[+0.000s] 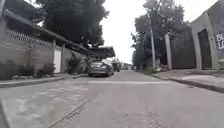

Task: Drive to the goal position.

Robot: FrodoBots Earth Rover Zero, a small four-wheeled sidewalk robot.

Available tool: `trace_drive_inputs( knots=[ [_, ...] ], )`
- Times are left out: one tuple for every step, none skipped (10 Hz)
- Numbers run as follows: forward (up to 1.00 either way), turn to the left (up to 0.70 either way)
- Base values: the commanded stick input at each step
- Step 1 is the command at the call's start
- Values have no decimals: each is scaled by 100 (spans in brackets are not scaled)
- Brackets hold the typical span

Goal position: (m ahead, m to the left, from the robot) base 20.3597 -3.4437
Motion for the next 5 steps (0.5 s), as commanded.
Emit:
trace_drive_inputs(
  knots=[
    [70,0],
    [70,0],
    [70,0],
    [70,0],
    [70,0]
  ],
)
